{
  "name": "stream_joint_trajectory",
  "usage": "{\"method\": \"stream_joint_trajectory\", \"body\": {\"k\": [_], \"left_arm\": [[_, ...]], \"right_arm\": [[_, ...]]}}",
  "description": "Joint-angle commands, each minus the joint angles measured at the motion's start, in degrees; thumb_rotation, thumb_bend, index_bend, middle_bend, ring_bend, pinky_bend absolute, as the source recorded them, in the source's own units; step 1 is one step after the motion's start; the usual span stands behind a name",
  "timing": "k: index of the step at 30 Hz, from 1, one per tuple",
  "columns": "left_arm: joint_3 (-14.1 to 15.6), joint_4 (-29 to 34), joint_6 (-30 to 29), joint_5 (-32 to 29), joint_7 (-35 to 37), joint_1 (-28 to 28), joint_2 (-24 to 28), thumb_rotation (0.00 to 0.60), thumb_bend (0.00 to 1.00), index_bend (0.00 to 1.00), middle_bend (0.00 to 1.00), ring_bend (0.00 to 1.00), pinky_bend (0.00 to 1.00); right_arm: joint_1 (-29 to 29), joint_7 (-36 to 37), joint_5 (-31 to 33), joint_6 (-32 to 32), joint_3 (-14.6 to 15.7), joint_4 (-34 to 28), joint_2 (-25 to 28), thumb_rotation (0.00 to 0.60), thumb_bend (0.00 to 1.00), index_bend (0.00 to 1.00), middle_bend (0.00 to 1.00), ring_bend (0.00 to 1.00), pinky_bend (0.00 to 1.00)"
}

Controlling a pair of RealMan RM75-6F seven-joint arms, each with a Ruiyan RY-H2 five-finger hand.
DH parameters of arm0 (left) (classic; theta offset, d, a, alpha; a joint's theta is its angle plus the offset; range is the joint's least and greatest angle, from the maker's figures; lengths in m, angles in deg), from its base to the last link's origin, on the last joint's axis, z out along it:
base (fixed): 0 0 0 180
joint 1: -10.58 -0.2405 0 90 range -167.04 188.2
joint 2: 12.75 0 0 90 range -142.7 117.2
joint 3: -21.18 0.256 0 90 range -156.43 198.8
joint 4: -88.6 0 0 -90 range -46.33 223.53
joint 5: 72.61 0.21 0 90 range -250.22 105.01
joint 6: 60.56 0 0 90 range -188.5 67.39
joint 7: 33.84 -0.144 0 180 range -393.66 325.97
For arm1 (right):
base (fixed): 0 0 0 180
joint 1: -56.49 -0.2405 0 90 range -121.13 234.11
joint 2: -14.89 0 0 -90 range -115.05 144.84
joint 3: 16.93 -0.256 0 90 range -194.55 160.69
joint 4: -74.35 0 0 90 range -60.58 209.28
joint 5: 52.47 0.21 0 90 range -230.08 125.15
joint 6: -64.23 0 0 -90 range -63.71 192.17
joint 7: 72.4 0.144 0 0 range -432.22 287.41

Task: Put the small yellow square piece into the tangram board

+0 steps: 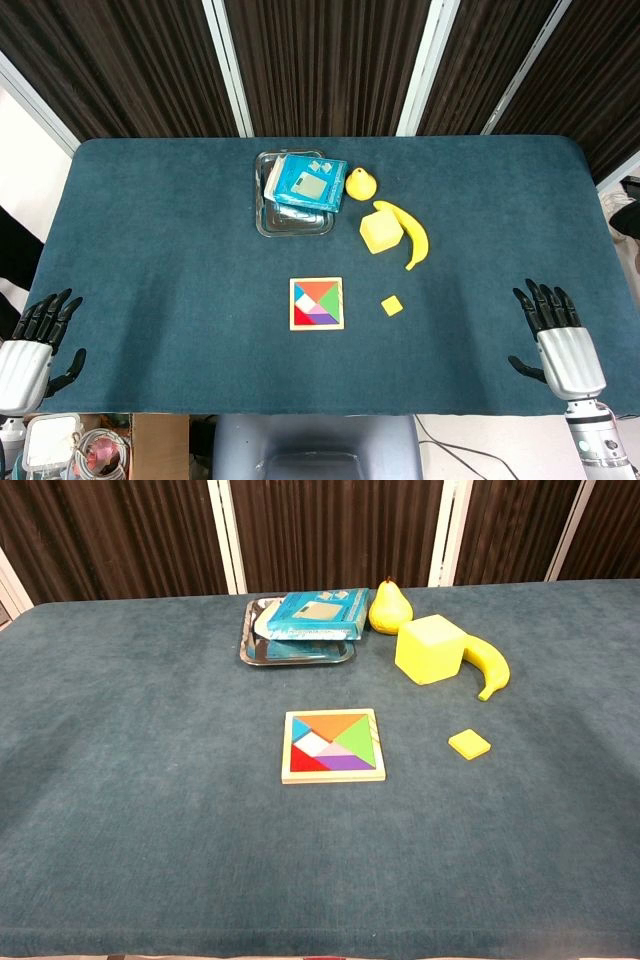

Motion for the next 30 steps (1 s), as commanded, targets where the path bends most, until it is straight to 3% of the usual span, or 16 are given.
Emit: {"method": "stream_joint_trajectory", "body": {"k": [1,10,14,17,19,23,26,30], "left_arm": [[0.1,0.3,-0.2,0.2,-0.5,-0.1,-0.1,0.6,0.42,0.0,0.0,0.0,0.12],[1.2,0.6,-0.8,2.5,1.5,0.0,0.4,0.6,0.42,0.0,0.0,0.0,0.12],[1.5,0.6,0.4,2.4,2.0,0.5,0.7,0.6,0.42,0.0,0.0,0.0,0.12],[1.6,0.7,1.9,1.5,1.7,0.9,0.9,0.6,0.42,0.0,0.0,0.0,0.12],[1.6,1.0,2.5,0.9,1.2,1.0,1.0,0.6,0.42,0.0,0.0,0.0,0.12],[1.6,1.3,2.6,0.9,1.0,0.9,1.0,0.6,0.42,0.0,0.0,0.0,0.12],[1.4,1.4,1.9,0.7,1.5,0.7,1.5,0.6,0.42,0.0,0.0,0.0,0.12],[1.4,1.0,1.6,0.5,3.1,0.5,2.2,0.6,0.42,0.0,0.0,0.0,0.12]], "right_arm": [[-0.1,0.2,0.0,0.2,0.1,-0.1,0.2,0.6,0.12,0.0,0.0,0.0,0.0],[-1.5,0.1,-2.0,1.7,0.8,1.5,-0.9,0.6,0.12,0.0,0.0,0.0,0.0],[-6.4,-1.8,-4.5,7.7,0.3,0.6,-0.9,0.6,0.12,0.0,0.0,0.0,0.0],[-12.7,-4.9,-5.7,15.5,-1.1,-0.2,-1.4,0.6,0.12,0.01,0.0,0.0,0.0],[-16.5,-6.6,-5.8,20.7,-1.9,-0.6,-2.2,0.6,0.12,0.07,0.0,0.0,0.0],[-19.5,-8.2,-5.4,24.9,-2.5,-0.8,-3.2,0.6,0.12,0.2,0.0,0.0,0.0],[-24.8,-16.0,-5.9,31.4,-3.5,0.4,-6.7,0.6,0.15,0.32,0.0,0.0,0.0],[-27.3,-23.4,-0.7,35.8,-5.3,3.5,-10.8,0.6,0.23,0.4,0.0,0.0,0.0]]}}
